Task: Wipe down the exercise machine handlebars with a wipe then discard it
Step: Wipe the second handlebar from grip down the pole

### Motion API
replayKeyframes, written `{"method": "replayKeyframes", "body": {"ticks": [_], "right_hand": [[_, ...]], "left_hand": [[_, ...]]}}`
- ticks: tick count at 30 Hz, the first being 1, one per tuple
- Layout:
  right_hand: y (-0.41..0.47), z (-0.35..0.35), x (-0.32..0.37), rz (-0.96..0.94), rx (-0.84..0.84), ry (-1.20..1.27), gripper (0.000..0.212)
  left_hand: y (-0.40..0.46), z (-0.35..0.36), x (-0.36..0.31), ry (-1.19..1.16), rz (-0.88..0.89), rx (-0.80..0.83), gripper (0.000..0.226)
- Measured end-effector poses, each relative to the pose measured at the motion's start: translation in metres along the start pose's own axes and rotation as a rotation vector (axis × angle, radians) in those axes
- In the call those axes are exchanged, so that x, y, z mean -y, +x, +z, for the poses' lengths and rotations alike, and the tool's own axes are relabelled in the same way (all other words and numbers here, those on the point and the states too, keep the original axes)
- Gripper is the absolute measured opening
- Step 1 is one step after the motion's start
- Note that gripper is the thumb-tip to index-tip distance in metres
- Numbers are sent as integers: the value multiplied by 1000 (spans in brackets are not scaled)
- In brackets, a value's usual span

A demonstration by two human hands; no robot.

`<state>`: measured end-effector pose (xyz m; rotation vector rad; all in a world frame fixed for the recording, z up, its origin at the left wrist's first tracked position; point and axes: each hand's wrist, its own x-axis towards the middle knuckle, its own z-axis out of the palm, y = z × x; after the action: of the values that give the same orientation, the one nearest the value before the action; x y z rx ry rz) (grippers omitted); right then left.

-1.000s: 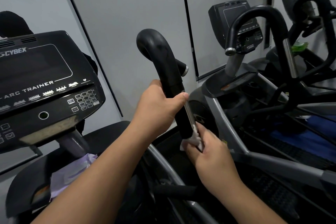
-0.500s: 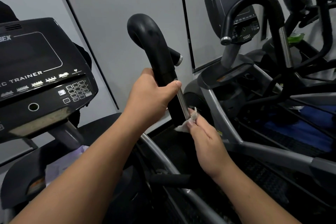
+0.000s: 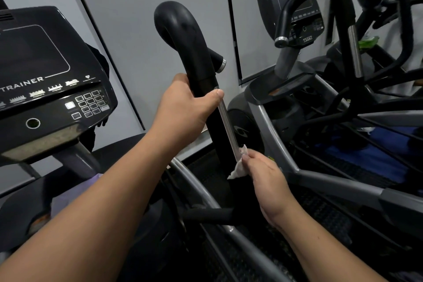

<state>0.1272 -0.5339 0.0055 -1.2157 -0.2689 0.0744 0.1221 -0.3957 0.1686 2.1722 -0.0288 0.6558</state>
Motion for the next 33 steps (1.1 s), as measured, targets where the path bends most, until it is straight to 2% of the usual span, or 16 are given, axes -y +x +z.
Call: {"method": "replayKeyframes", "body": {"ticks": [3, 4, 5, 8, 12, 16, 19, 22, 26, 27, 30, 31, 33], "right_hand": [[-6, -4, -15, 8, -37, 35, 29], [-8, -6, -22, 15, -32, 38, 35], [-11, -5, -23, 26, -27, 14, 37], [-20, -1, -28, -25, -47, -93, 26], [-36, 4, -43, -102, -87, -289, 51], [-43, 8, -37, -182, -138, -421, 52], [-42, 8, -40, -122, -125, -412, 53], [-44, 11, -36, -145, -132, -439, 57], [-44, 11, -40, -103, -132, -419, 28], [-43, 10, -43, -97, -140, -401, 32], [-41, 13, -45, -121, -155, -382, 63], [-41, 14, -44, -130, -152, -365, 65], [-39, 13, -44, -117, -148, -292, 53]], "left_hand": [[1, 0, 1, 3, -1, 2, 32], [1, -1, 1, 4, -1, 3, 32], [0, -1, 1, 3, 0, 2, 32], [-1, 1, 1, -2, 6, -5, 31], [-3, 0, 0, -3, 19, 0, 29], [-3, 1, 1, -19, 18, -5, 31], [-3, 1, 2, -19, 19, -10, 32], [-4, 2, 1, -38, 20, -21, 31], [-10, 3, 0, -91, -28, -24, 23], [-14, 3, 2, -129, -49, -8, 20], [-29, 10, 11, -195, -135, 70, 24], [-35, 14, 13, -193, -161, 99, 24], [-46, 22, 18, -172, -189, 135, 22]]}}
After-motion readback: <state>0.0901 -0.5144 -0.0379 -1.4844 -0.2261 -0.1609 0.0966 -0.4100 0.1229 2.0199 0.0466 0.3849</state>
